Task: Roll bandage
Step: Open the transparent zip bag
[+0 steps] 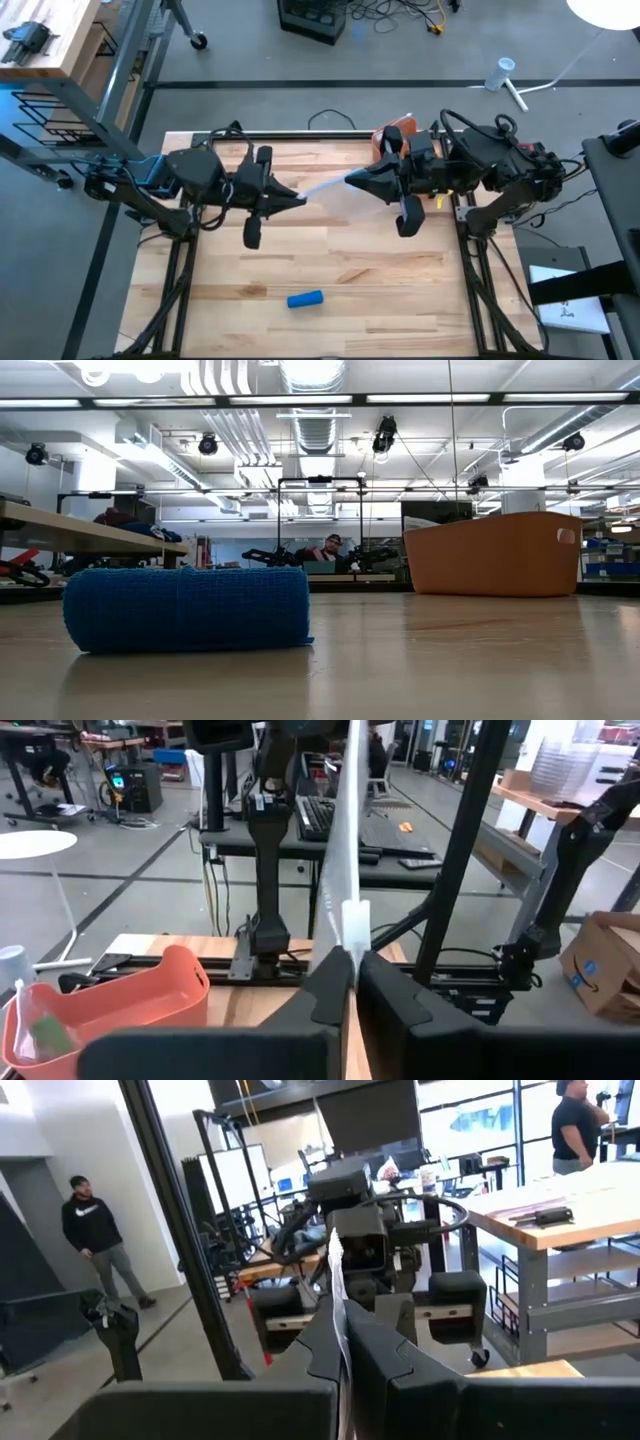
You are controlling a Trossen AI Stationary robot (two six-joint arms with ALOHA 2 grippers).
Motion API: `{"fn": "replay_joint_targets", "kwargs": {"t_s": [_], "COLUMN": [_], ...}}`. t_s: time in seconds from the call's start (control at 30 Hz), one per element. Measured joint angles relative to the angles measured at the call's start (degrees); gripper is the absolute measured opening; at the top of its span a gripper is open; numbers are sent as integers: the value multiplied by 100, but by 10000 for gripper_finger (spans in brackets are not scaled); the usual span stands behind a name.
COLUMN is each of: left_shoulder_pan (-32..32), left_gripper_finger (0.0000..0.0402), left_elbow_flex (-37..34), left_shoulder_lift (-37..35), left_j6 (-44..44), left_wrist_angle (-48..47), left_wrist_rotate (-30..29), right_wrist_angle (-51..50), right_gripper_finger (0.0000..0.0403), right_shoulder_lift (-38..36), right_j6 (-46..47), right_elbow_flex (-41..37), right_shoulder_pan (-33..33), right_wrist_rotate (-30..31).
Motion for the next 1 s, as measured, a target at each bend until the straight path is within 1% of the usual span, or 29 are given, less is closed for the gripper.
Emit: {"fn": "replay_joint_targets", "kwargs": {"t_s": [0.17, 0.33, 0.4, 0.47, 0.67, 0.77, 0.83, 0.93, 1.0], "left_shoulder_pan": [-1, 1, 0, 2, 2, 2, 2, 0, 2], "left_gripper_finger": [3, 1, 0, 0, 0, 0, 0, 0, 0], "left_elbow_flex": [0, 0, 26, 77, 278, 363, 413, 435, 437], "left_shoulder_lift": [-48, -240, -311, -377, -518, -514, -497, -475, -411], "left_j6": [62, 63, 65, 88, 121, 19, -35, -117, -119], "left_wrist_angle": [11, -8, -97, -258, -1476, -2128, -2400, -2677, -2802], "left_wrist_rotate": [-336, -383, -382, -386, -531, -529, -488, -247, 10], "right_wrist_angle": [105, 36, -56, -156, -649, -668, -664, -651, -642], "right_gripper_finger": [0, 7, 23, 49, 141, 176, 190, 198, 198], "right_shoulder_lift": [0, 0, 0, 0, -52, -31, 27, 258, 494], "right_j6": [-37, 103, 101, 103, -92, -329, -393, -305, -184], "right_elbow_flex": [0, 0, 0, -2, 193, 313, 334, 334, 334], "right_shoulder_pan": [0, -37, -37, -37, -37, -37, -37, -80, -141], "right_wrist_rotate": [1, -5, -3, -3, -1, 30, 345, 936, 982]}}
